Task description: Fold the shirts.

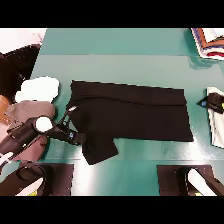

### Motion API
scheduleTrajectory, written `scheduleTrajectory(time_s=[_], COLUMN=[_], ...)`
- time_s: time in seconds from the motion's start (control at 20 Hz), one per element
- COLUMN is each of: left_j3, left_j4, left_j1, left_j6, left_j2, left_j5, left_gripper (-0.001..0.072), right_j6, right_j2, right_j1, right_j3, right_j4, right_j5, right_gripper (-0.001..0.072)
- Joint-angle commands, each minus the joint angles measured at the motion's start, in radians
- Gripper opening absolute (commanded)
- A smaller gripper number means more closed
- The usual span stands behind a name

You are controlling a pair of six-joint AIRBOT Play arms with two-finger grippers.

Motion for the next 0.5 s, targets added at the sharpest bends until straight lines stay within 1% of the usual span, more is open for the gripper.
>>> scheduleTrajectory(time_s=[0.0,0.05,0.15,0.25,0.35,0.4,0.45], left_j3=[0.035,0.039,0.039,0.039,0.039,0.039,0.039], left_j4=[0.069,0.066,0.060,0.060,0.060,0.060,0.060], left_j1=[-0.001,-0.002,-0.002,-0.002,-0.002,-0.002,-0.002], left_j6=[-0.055,-0.063,-0.066,-0.065,-0.065,-0.065,-0.065], left_j2=[0.112,0.130,0.138,0.138,0.138,0.138,0.138], left_j5=[-0.090,-0.109,-0.114,-0.092,-0.066,-0.062,-0.062], left_gripper=[0.0026,0.0026,0.0026,0.0026,0.0027,0.0027,0.0026], right_j6=[0.004,0.004,0.005,0.022,0.034,0.057,0.066], right_j2=[0.004,0.004,0.004,0.004,0.004,0.004,0.003], right_j1=[-0.118,-0.148,-0.200,-0.214,-0.200,-0.185,-0.167], right_j3=[-0.123,-0.184,-0.292,-0.381,-0.449,-0.471,-0.488], right_j4=[-0.134,-0.135,-0.133,-0.133,-0.131,-0.129,-0.124], right_j5=[0.065,0.063,0.039,0.013,-0.029,-0.056,-0.082], right_gripper=[0.0486,0.0536,0.0532,0.0529,0.0521,0.0505,0.0452])
